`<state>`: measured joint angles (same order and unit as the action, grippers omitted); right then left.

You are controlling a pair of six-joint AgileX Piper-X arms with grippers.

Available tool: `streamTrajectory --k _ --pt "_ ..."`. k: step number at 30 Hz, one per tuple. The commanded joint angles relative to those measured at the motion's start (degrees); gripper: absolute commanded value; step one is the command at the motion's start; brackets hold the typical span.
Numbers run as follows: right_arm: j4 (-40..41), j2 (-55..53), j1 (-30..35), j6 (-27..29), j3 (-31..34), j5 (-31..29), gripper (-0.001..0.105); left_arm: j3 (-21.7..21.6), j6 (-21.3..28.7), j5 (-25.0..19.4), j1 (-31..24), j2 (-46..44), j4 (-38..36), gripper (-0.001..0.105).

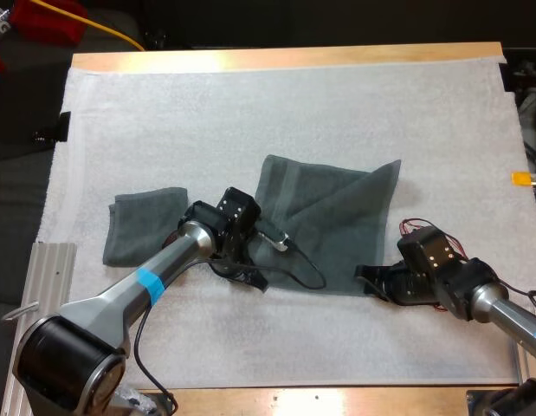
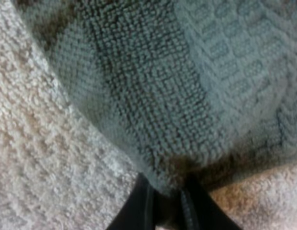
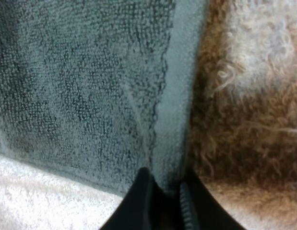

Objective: Pick towel from pile, fold and stack

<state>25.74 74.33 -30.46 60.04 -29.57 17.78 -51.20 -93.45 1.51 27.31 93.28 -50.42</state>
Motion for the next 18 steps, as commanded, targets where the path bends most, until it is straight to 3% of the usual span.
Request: streamTrajectory --k 1,9,18 --pt "-0.16 -0.66 0.08 0.61 -0.18 0.43 0.001 0.04 0.81 -1.96 0.19 -1.23 -1.42 0.0" --pt "0.79 -6.35 0.08 3.34 -2.89 0.14 0.001 0.04 2.92 -2.72 0.28 -9.35 -6.15 0.0" --pt "19.15 -12.52 0.08 13.49 -13.61 -2.18 0.001 0.04 4.22 -1.72 2.14 -19.44 -14.34 0.0"
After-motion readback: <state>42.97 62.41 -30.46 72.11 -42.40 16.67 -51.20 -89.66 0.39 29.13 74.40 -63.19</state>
